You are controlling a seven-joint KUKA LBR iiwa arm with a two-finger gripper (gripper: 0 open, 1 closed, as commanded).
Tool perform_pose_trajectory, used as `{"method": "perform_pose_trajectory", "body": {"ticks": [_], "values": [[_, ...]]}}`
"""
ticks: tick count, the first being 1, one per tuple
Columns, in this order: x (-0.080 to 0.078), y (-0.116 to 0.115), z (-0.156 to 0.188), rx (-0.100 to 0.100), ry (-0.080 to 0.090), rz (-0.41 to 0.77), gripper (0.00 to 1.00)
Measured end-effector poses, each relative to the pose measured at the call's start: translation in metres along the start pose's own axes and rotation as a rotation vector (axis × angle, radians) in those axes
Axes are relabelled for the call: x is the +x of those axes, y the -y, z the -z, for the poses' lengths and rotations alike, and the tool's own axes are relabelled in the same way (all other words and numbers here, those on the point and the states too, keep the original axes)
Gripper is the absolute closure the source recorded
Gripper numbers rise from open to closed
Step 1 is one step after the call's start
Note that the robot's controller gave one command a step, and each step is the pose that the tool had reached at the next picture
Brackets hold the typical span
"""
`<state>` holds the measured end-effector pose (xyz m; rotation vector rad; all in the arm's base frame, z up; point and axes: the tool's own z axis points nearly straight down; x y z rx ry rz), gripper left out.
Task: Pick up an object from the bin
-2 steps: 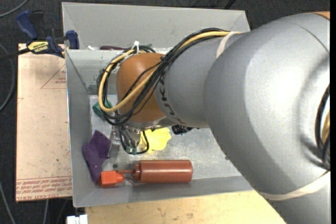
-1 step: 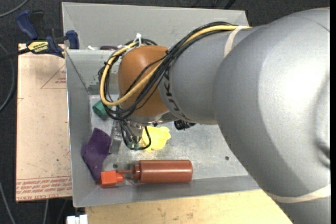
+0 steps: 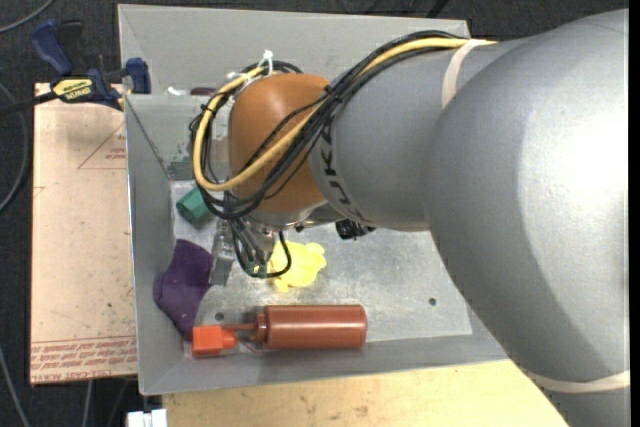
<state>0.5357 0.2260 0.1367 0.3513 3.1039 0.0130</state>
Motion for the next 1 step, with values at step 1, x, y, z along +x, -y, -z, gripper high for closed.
{"method": "perform_pose_trajectory", "body": {"ticks": [1], "values": [[-0.0002, -0.0002, 0.0170, 0.000, 0.000, 0.000, 1.00]]}}
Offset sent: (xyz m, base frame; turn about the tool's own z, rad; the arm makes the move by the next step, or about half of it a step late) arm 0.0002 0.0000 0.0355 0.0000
